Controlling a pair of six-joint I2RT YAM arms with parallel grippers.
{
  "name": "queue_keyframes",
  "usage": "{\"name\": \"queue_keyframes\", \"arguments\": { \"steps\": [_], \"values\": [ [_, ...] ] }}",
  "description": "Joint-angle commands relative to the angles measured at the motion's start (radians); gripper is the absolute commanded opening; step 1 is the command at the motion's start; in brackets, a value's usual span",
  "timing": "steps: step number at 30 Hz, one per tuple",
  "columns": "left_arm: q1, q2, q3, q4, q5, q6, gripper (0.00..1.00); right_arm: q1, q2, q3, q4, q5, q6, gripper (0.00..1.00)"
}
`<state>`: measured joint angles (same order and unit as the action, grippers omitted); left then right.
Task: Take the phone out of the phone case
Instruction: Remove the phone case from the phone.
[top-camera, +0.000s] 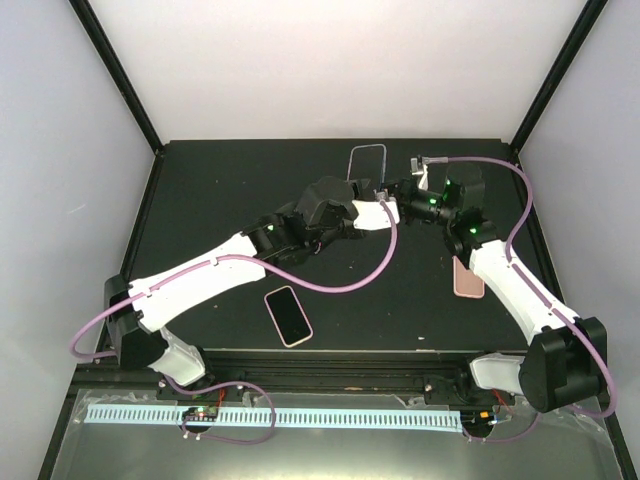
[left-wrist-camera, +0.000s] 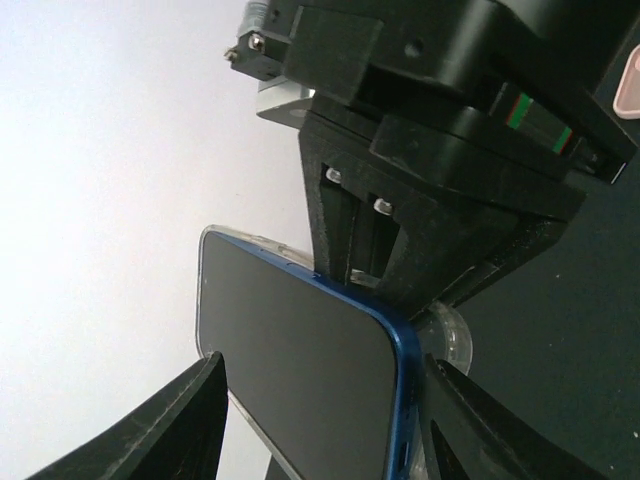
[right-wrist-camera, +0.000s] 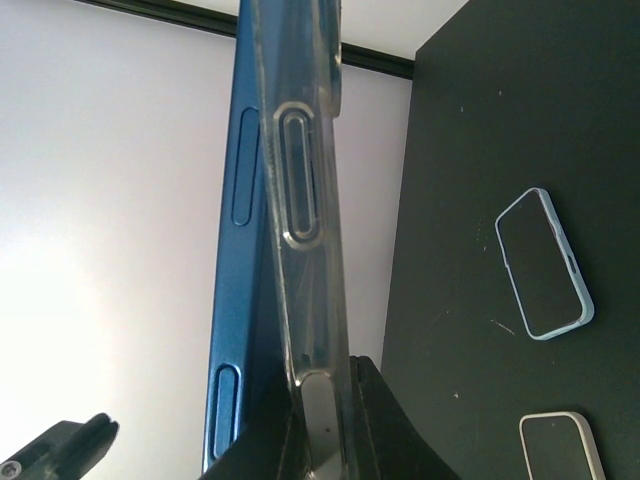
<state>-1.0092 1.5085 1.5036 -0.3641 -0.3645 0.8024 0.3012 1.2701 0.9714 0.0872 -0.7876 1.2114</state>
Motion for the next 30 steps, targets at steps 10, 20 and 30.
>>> {"name": "queue_keyframes", "arguments": {
  "steps": [10, 20, 30],
  "values": [
    [0.003, 0.049, -0.043, 0.133, -0.151, 0.137, 0.52, 0.001, -0.035, -0.007, 0.104, -0.033, 0.03, 0.01],
    [-0.023, 0.109, -0.086, 0.34, -0.292, 0.291, 0.38, 0.001, -0.019, -0.028, 0.151, -0.037, 0.085, 0.01],
    [-0.025, 0.149, -0.143, 0.388, -0.319, 0.347, 0.25, 0.003, -0.023, -0.023, 0.164, -0.049, 0.078, 0.01]
  ]
}}
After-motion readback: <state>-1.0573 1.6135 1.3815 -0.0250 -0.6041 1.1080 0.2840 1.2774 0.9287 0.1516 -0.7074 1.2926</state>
